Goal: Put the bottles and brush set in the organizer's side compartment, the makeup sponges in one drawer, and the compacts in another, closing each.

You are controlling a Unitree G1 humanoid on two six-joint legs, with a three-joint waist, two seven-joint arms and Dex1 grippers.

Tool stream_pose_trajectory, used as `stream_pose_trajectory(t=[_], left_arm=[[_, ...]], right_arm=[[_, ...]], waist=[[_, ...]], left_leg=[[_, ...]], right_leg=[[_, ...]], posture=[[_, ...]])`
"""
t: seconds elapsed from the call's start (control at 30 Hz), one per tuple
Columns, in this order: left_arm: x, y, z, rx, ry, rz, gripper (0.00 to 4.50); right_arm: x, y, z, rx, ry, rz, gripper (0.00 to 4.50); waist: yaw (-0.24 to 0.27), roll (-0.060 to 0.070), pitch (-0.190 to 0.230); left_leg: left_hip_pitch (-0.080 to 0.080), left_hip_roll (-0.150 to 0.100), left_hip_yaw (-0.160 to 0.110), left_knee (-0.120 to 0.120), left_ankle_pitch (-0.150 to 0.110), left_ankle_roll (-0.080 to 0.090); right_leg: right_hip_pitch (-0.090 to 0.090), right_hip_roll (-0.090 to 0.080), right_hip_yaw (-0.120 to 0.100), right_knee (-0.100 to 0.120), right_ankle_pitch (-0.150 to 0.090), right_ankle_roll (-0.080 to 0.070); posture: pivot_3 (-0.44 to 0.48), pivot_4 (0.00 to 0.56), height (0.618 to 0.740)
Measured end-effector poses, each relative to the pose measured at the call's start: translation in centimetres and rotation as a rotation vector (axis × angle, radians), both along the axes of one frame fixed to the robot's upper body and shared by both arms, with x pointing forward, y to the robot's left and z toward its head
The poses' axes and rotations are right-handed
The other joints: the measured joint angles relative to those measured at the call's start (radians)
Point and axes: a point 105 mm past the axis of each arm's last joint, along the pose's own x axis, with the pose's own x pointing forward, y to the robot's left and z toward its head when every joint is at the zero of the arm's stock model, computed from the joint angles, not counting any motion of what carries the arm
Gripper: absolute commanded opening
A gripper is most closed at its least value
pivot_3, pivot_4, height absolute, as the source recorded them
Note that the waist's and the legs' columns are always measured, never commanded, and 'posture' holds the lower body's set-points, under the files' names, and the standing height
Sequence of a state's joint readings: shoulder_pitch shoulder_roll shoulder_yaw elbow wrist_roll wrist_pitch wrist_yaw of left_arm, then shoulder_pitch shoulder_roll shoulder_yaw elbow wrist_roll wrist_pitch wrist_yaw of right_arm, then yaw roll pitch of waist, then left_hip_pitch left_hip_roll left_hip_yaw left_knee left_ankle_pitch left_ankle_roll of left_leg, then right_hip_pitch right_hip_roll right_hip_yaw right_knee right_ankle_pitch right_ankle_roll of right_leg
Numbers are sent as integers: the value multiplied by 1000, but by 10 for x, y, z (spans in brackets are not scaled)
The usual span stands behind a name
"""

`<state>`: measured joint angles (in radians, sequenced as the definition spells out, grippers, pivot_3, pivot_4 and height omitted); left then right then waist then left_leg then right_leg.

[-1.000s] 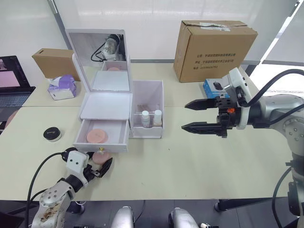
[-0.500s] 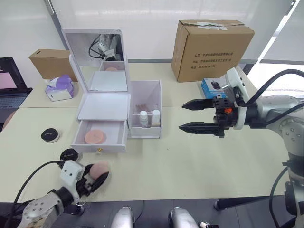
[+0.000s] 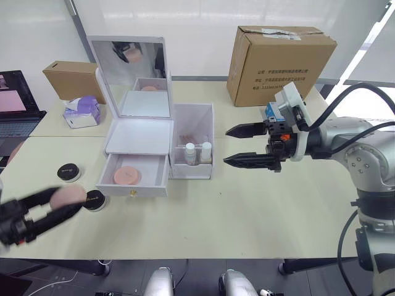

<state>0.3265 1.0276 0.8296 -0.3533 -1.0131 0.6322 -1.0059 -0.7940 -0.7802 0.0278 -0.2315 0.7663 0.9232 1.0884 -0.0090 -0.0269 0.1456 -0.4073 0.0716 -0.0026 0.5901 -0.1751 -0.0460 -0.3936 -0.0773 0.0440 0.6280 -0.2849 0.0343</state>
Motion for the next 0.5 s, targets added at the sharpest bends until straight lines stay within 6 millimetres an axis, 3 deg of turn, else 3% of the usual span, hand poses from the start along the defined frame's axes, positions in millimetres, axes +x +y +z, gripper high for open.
stream_pose_trajectory(t=[0.33, 0.5], left_arm=[[68, -43, -15, 117, 18, -277, 2979], [86, -63, -39, 137, 69, -373, 2979]], right_arm=[[-11, -13, -4, -9, -14, -91, 4500], [-18, -16, -3, -2, -22, -137, 4500]], waist=[[-7, -1, 0], [-9, -1, 0]], left_leg=[[1, 1, 0, -1, 5, 8], [1, 1, -1, 0, 5, 8]], right_leg=[[4, 4, 2, 2, 2, 0], [4, 6, 5, 2, 3, 2]], posture=[[0, 150, 740], [0, 150, 740]])
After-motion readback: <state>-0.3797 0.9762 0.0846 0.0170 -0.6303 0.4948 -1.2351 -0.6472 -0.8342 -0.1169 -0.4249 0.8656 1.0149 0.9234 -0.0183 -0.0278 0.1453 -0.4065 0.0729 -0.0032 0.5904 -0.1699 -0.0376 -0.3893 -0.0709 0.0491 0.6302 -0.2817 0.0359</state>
